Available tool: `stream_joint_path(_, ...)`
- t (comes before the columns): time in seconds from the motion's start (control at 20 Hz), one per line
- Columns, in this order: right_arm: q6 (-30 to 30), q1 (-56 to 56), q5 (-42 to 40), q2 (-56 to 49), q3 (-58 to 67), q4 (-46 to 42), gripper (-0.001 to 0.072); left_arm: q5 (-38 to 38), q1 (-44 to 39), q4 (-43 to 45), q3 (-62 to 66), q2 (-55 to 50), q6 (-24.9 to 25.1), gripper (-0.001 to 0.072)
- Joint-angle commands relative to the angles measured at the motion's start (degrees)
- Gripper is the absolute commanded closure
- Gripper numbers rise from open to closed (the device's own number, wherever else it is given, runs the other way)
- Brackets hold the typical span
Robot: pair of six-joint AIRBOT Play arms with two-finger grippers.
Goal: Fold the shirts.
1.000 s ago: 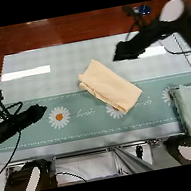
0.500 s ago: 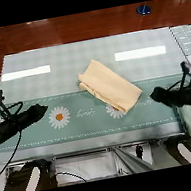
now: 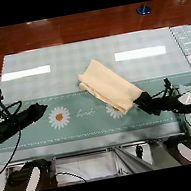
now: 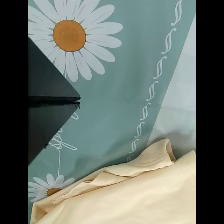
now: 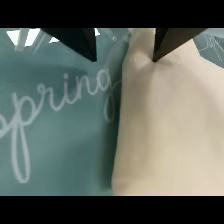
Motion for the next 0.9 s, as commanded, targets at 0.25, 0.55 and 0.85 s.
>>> stream_joint_path(0.25, -13.6, 4.6, -0.7, -17.5, 10.1, 8.9, 0.0535, 0.2, 0.0, 0.0, 0.0, 0.0, 0.0, 0.0684)
stream_joint_path(0.55, -21.4, 8.5, 4.7, -18.7, 28.8, 10.1, 0.0689, 0.2, 0.0, 0.0, 0.0, 0.0, 0.0, 0.0684)
stream_joint_path(0.85, -19.1, 8.4, 7.9, -16.6, 51.1, 5.0, 0.0689, 0.1, 0.0, 0.0, 0.0, 0.0, 0.0, 0.0684)
